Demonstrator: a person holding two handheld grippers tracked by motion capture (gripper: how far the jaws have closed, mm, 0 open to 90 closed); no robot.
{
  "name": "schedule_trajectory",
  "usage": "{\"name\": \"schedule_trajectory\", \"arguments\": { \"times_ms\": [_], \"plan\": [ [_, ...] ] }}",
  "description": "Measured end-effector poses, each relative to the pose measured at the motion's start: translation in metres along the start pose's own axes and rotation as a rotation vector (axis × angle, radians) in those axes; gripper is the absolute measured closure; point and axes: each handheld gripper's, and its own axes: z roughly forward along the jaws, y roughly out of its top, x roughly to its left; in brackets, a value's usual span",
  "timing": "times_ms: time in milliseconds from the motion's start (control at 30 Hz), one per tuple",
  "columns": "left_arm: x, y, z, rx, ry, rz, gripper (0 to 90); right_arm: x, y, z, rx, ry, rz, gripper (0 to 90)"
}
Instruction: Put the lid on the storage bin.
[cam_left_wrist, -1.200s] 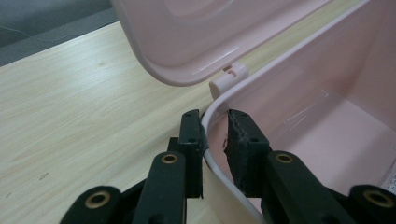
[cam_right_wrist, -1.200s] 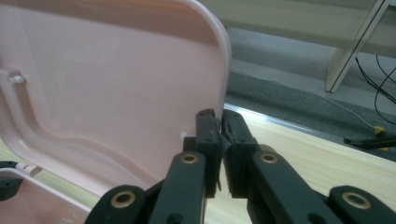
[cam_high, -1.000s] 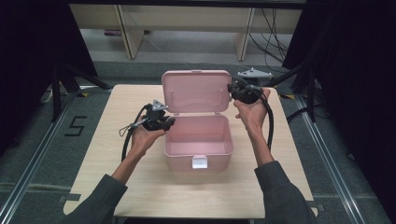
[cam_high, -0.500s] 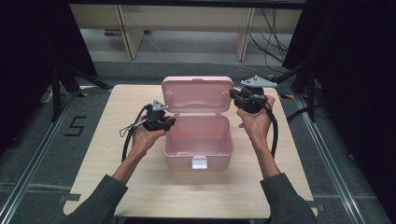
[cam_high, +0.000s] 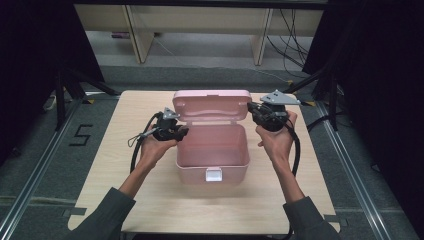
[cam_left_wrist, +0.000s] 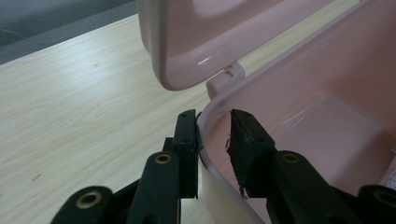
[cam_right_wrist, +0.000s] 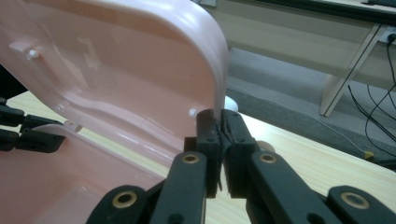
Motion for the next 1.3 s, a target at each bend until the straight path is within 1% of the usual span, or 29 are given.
{"name": "schedule_trajectory", "arguments": {
  "times_ms": [33,133,167,200,233,267,300,333,367,433,467,500,533,567,633,667,700,733,767,867,933,967,1033,1067,1100,1167,1200,1233,1300],
  "plan": [
    [0.000,0.000,-0.001,-0.005,-0.001,-0.001,71.3,0.001,-0.001,0.000,0.001,0.009,0.016,87.7],
    [0.000,0.000,-0.001,-0.006,-0.010,0.012,68.3,0.004,-0.003,-0.004,-0.005,-0.011,0.002,87.9],
    [0.000,0.000,-0.002,0.001,-0.013,0.013,67.6,0.005,-0.004,-0.004,-0.011,-0.004,-0.006,87.9],
    [0.000,0.000,-0.002,-0.004,-0.018,0.008,67.4,0.006,-0.006,-0.006,0.004,0.003,0.016,87.8],
    [0.000,0.000,-0.002,-0.009,-0.020,0.006,66.1,0.005,-0.006,-0.007,0.002,0.002,0.004,87.8],
    [0.000,0.001,-0.003,-0.012,-0.029,0.000,64.6,0.006,-0.007,-0.007,-0.013,-0.010,0.006,87.8],
    [-0.001,0.001,-0.005,-0.010,-0.028,0.016,62.8,0.005,-0.008,-0.008,-0.006,-0.001,-0.006,87.7],
    [-0.001,0.001,-0.005,-0.010,-0.028,0.016,61.2,0.005,-0.008,-0.008,-0.006,-0.001,-0.006,87.7],
    [-0.001,0.000,-0.008,-0.004,-0.039,0.023,59.6,0.007,-0.009,-0.009,-0.014,0.004,-0.005,87.6],
    [-0.002,-0.002,-0.013,-0.031,-0.039,0.002,54.8,0.007,-0.010,-0.011,-0.020,-0.003,-0.015,87.6],
    [0.000,-0.002,-0.016,-0.040,-0.041,0.019,51.8,0.009,-0.011,-0.012,-0.008,0.000,0.010,87.6],
    [0.000,-0.002,-0.019,-0.049,-0.040,0.018,50.1,0.007,-0.012,-0.013,-0.014,0.004,-0.012,87.5],
    [-0.001,-0.003,-0.024,-0.054,-0.051,-0.012,48.7,0.008,-0.013,-0.013,-0.022,0.002,0.004,87.5],
    [0.000,-0.002,-0.027,-0.051,-0.053,0.011,46.3,0.008,-0.014,-0.014,-0.020,0.005,0.003,87.4],
    [-0.002,-0.004,-0.036,-0.058,-0.054,-0.021,42.8,0.008,-0.016,-0.015,-0.032,0.006,-0.004,87.2],
    [-0.002,-0.004,-0.036,-0.058,-0.054,-0.021,41.6,0.008,-0.017,-0.016,-0.024,0.006,-0.010,87.2],
    [-0.001,-0.005,-0.044,-0.074,-0.068,-0.029,41.3,0.008,-0.017,-0.016,-0.036,0.002,-0.022,87.1],
    [-0.001,-0.005,-0.047,-0.081,-0.076,-0.035,41.0,0.009,-0.019,-0.017,-0.034,0.011,0.002,87.0],
    [-0.003,-0.005,-0.051,-0.095,-0.073,-0.041,40.3,0.008,-0.019,-0.017,-0.039,0.005,-0.014,86.9],
    [-0.006,-0.009,-0.061,-0.084,-0.086,-0.009,38.4,0.010,-0.022,-0.020,-0.023,0.012,0.001,86.7],
    [-0.006,-0.010,-0.064,-0.079,-0.091,-0.003,37.2,0.010,-0.023,-0.021,-0.030,0.022,0.006,86.6],
    [-0.008,-0.014,-0.071,-0.079,-0.099,0.010,37.0,0.010,-0.026,-0.022,-0.039,0.019,0.003,86.4],
    [-0.012,-0.017,-0.078,-0.096,-0.098,-0.001,36.9,0.012,-0.027,-0.024,-0.033,0.024,0.014,86.2],
    [-0.012,-0.020,-0.083,-0.102,-0.102,0.006,37.0,0.012,-0.028,-0.024,-0.035,0.022,0.008,86.2],
    [-0.012,-0.021,-0.086,-0.102,-0.113,0.006,37.0,0.012,-0.030,-0.025,-0.045,0.023,0.015,86.0],
    [-0.015,-0.024,-0.092,-0.125,-0.130,-0.009,36.9,0.013,-0.031,-0.027,-0.025,0.032,0.029,85.9],
    [-0.016,-0.026,-0.097,-0.117,-0.132,0.003,36.7,0.013,-0.032,-0.027,-0.032,0.027,0.022,85.8],
    [-0.017,-0.027,-0.099,-0.120,-0.134,0.000,36.2,0.014,-0.032,-0.028,-0.026,0.041,0.025,85.8],
    [-0.018,-0.030,-0.103,-0.120,-0.134,0.007,36.1,0.014,-0.034,-0.029,-0.029,0.036,0.017,85.7]
  ]
}}
